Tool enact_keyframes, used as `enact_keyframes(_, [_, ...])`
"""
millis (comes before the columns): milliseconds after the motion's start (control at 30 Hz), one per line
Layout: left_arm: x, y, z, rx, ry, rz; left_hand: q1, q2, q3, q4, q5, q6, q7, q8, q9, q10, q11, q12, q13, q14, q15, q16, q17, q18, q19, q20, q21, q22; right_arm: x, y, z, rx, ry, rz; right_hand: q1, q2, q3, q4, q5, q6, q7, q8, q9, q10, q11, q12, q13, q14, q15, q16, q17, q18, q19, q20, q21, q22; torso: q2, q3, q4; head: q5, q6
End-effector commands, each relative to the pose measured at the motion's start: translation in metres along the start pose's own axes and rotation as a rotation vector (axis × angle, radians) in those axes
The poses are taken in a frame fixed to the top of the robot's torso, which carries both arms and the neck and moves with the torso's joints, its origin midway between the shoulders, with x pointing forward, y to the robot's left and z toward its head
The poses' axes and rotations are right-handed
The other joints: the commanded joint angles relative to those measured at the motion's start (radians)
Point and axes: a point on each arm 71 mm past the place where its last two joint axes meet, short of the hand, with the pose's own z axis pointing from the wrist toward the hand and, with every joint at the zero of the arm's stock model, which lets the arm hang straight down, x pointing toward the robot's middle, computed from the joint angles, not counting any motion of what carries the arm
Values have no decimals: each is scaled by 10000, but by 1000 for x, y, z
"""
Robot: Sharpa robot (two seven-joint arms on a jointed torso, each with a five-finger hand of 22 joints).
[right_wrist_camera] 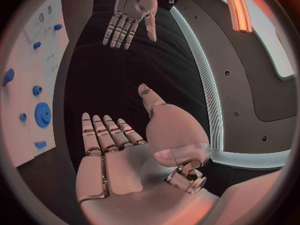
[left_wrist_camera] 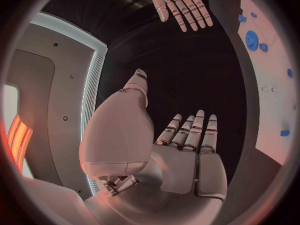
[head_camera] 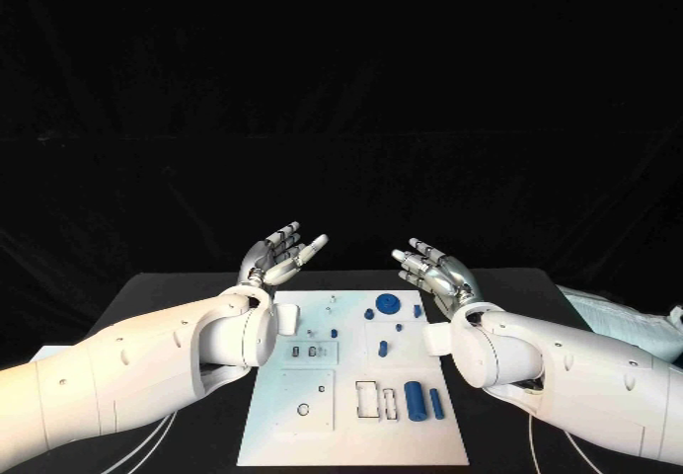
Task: Assemble the parts on the task board
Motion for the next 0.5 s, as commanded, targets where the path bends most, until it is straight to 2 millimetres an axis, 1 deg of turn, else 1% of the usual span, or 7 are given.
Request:
enact_keyframes(33, [5,-1,0,5,584,-228,567,-44,46,161,81,245,1132,54,28,238,114,71,34,296,88,80,40,201,170,141,86,30,15,-4,-1,200,2190,-240,1049,43,250,-612,66,1282,1548,174,118,1536,15,201,114,1580,-73,223,121,405,1470,103,427,222,0,-1,-1,2,-2])
enact_keyframes(100, [5,-1,0,5,584,-228,599,37,115,155,61,356,1161,68,37,398,152,91,48,452,116,106,59,181,202,149,101,39,17,-6,-1,275,2530,-279,1307,25,319,-822,-39,2003,1500,272,178,2451,-70,314,173,2576,-187,352,186,551,2328,84,712,347,0,-1,-1,2,-2])
enact_keyframes(200, [5,-1,0,5,584,-228,661,315,352,141,-1,881,1236,151,86,1100,285,184,104,1219,206,245,144,174,559,146,210,98,19,-9,-1,366,2913,-331,1736,5,462,-1152,-142,3968,1256,559,325,5103,-395,720,318,5228,-531,736,330,901,3685,74,1210,505,0,-1,-1,2,-2])
enact_keyframes(300, [5,-1,0,5,584,-228,712,687,603,115,-64,1770,1249,320,174,2238,375,364,193,2739,225,578,313,193,1734,136,525,270,19,-9,-1,393,3022,-347,1982,-96,657,-1202,-144,5305,1088,691,372,5840,-599,798,274,5962,-746,817,309,1104,4112,69,1381,507,0,-1,-1,2,-2])
enact_keyframes(333, [-6,-3,2,477,789,-260,735,891,715,84,-90,2286,1279,426,224,2858,306,465,238,3337,156,722,374,243,2432,127,723,370,-13,-1,11,-1102,1832,-2997,2060,-140,765,-1222,-150,5800,1039,725,382,6086,-673,799,264,6226,-822,841,308,1142,4277,46,1446,506,200,-57,74,-38,-63])
enact_keyframes(367, [-6,-4,1,522,816,-277,774,1067,806,46,-114,2836,1281,541,277,3507,229,568,280,3664,69,816,400,308,3162,111,931,472,-15,1,11,-1240,1799,-3299,2108,-162,864,-1233,-156,6127,992,758,393,6290,-722,810,269,6449,-889,878,319,1163,4424,6,1509,513,225,-59,87,-47,-55])
enact_keyframes(500, [-9,-7,-4,586,953,-359,847,1384,879,-97,-147,4426,1146,783,362,5523,1,817,349,4557,-211,1012,420,577,4421,91,1328,595,-20,8,15,-1659,1741,-4399,2158,-331,1380,-1235,-132,6723,874,720,362,6991,-915,712,255,7212,-1116,914,311,1175,4996,-213,1746,528,381,-74,116,-73,-3])
